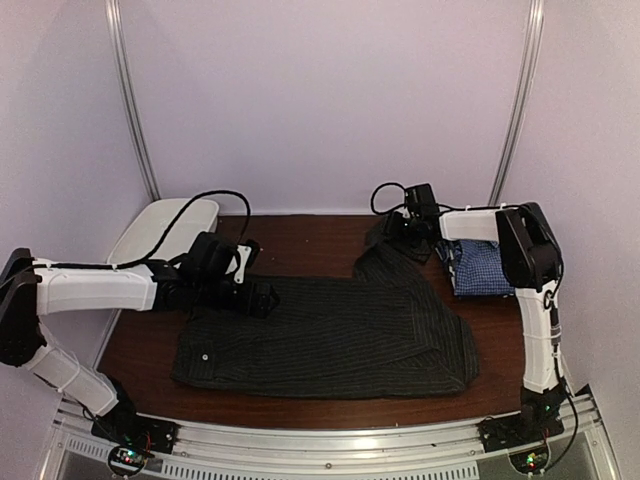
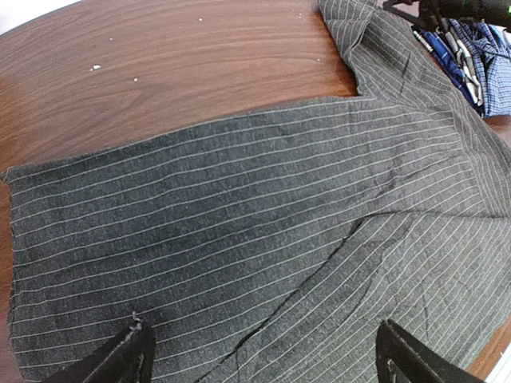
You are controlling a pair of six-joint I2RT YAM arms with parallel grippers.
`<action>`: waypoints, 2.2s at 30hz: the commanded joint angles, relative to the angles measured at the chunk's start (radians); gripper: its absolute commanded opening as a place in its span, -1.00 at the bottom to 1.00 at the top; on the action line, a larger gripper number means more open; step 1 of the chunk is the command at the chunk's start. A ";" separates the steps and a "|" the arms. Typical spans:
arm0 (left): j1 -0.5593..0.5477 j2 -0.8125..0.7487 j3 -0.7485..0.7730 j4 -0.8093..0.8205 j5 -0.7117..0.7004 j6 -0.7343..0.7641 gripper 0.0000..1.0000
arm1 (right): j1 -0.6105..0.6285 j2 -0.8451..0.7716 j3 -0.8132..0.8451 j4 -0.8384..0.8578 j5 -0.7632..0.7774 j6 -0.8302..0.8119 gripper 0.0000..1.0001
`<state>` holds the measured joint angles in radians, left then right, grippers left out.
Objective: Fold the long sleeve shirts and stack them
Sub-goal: Pick up the sleeve from the corner of the board, then pick up the shirt from the center of the board.
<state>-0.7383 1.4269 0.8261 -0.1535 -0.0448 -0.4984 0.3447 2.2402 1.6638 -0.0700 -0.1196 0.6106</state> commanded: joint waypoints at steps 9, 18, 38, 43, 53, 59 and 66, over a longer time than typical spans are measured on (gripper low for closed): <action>0.007 0.026 -0.008 0.045 0.009 -0.009 0.95 | -0.009 0.101 0.033 0.199 -0.125 0.154 -0.08; 0.007 0.017 -0.028 0.049 -0.006 -0.011 0.95 | -0.009 0.105 0.080 0.289 -0.161 0.170 -0.84; 0.007 0.027 -0.024 0.051 -0.019 0.004 0.95 | 0.128 -0.352 -0.301 0.216 0.239 -0.229 -0.93; 0.007 0.039 -0.016 0.054 -0.032 0.015 0.95 | 0.223 -0.536 -0.584 0.315 0.358 -0.267 -0.94; 0.070 0.083 0.110 -0.088 0.002 0.158 0.95 | 0.278 -0.786 -0.896 0.327 0.431 -0.161 -0.94; 0.105 0.091 0.225 -0.148 0.107 0.288 0.95 | 0.279 -0.888 -0.961 0.276 0.413 -0.103 -0.94; 0.136 0.253 0.461 -0.338 0.183 0.586 0.95 | 0.280 -0.929 -1.014 0.260 0.402 -0.069 -0.94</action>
<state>-0.6300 1.5913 1.1851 -0.3729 0.0647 -0.1238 0.6197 1.3411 0.6827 0.2123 0.2710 0.5060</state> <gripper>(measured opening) 0.976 0.033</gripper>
